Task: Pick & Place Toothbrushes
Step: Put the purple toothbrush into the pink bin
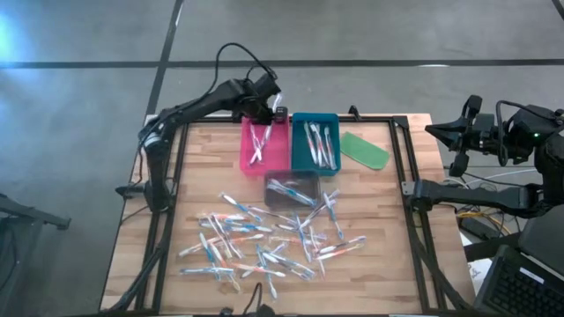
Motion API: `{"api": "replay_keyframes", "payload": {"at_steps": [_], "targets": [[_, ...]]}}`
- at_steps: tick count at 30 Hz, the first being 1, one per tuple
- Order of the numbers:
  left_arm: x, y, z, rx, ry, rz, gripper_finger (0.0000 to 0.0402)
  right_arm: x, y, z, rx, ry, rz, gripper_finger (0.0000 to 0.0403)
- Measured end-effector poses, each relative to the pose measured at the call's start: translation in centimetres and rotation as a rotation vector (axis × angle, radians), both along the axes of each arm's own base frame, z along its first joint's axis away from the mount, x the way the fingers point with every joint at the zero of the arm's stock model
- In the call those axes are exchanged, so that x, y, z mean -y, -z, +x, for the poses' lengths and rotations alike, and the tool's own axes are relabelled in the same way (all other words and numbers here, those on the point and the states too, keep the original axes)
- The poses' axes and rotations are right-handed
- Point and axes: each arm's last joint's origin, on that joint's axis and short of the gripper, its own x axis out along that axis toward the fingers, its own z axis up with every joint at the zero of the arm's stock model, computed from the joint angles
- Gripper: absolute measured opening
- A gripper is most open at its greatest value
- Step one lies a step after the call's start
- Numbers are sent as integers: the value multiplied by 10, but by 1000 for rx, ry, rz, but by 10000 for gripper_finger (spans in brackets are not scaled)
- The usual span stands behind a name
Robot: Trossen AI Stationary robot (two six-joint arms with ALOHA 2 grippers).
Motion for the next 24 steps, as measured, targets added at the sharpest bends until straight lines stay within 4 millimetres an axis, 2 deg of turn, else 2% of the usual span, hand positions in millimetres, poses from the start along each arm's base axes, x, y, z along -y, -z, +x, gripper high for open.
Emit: {"api": "replay_keyframes", "payload": {"at_steps": [9, 16, 24], "targets": [[-6, 36, 6, -107, -5, -75, 3, 0, 0, 0, 0, -1, 0, 8], [-8, 69, -6, -176, -29, -148, 3, 0, 0, 0, 0, 0, 0, 8], [-12, 97, -8, -135, -37, -159, 4, 0, 0, 0, 0, 0, 0, 8]]}}
